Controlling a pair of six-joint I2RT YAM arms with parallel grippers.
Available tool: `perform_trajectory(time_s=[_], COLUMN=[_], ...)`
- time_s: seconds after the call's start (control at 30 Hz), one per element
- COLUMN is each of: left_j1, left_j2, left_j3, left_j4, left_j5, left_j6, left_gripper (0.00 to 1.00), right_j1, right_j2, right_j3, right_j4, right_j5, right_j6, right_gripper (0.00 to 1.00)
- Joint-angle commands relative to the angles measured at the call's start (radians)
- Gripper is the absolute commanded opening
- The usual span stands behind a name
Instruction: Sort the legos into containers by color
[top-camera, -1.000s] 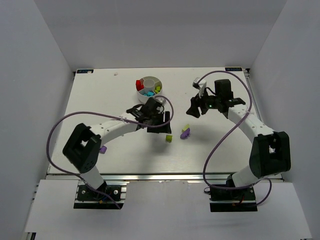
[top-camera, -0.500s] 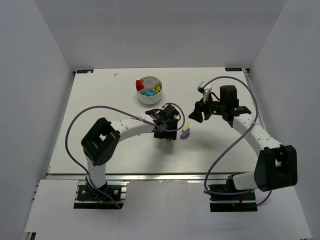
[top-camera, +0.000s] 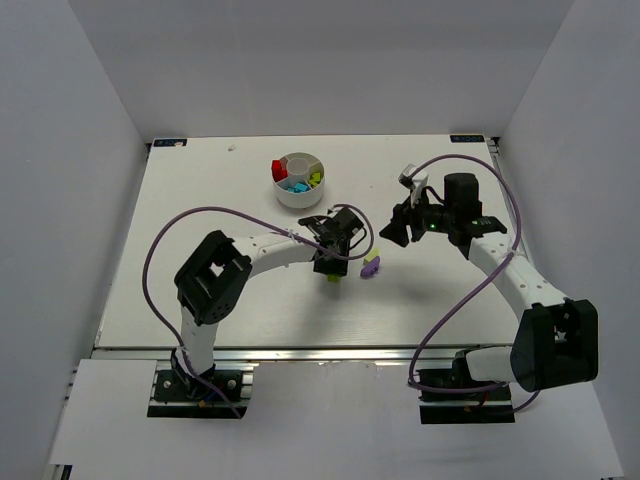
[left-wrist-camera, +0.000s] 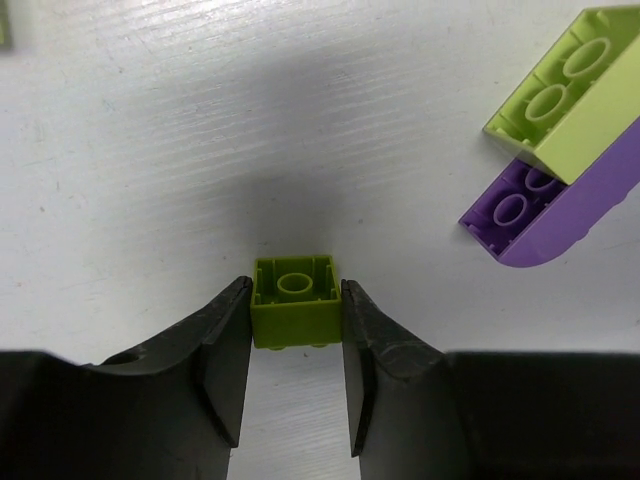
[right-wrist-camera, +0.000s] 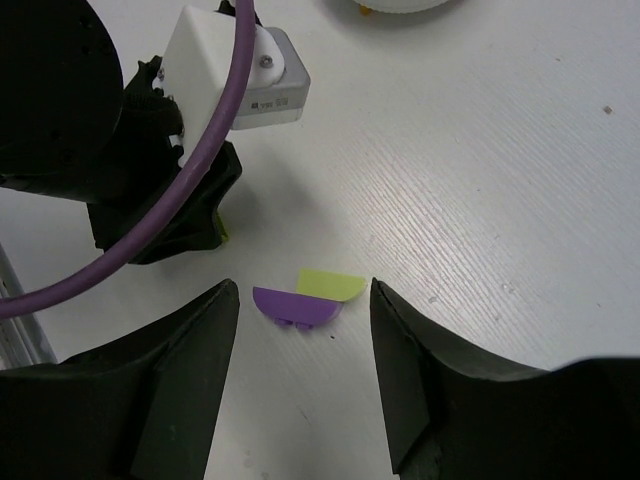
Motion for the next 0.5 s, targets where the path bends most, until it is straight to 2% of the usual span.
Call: perform_trajectory(time_s=[0.0,0.17,0.27,0.3,0.33,0.4,0.47], left_j1=[-0.005,0.018,0.075,0.093,0.133,0.17,0.216], left_j2=[-0.053,-0.099,-0.096,-0.088,-0.078,-0.027,0.017], left_j3=[0.032,0.11,0.222,0.29,0.327,0.411,0.546], left_j4=[-0.018,-0.051,-0.078,-0.085,-0.1,-0.122,-0.154], left_j5=[-0.042,-0.107,-0.122,-0.125,-0.125,-0.127,-0.145], left_j6=[0.013,0.065,0.124,0.139,0.165,0.19,0.223], left_gripper=[0.37,0.2,0.12,0.1,0.09,0.08,0.08], right_j1=[-0.008,-0.008,-0.009,-0.011,-0.009,-0.009,-0.009], right_j2=[-0.029,-0.037,-0.038,-0.038,-0.037,-0.035,-0.037], right_j3=[-0.008,-0.008,-0.008,-0.009,-0.009,-0.011,-0.012], right_j4=[0.024,0.021,0.021,0.021,0.019,0.022,0.024], right_j5=[-0.005,0.006,0.006,0.006,0.007,0.007,0.007], right_j6=[0.009,-0.003,-0.019,-0.023,-0.023,-0.023,-0.023], right_gripper=[0.6,0.56,0.36,0.23,0.18,0.11,0.1])
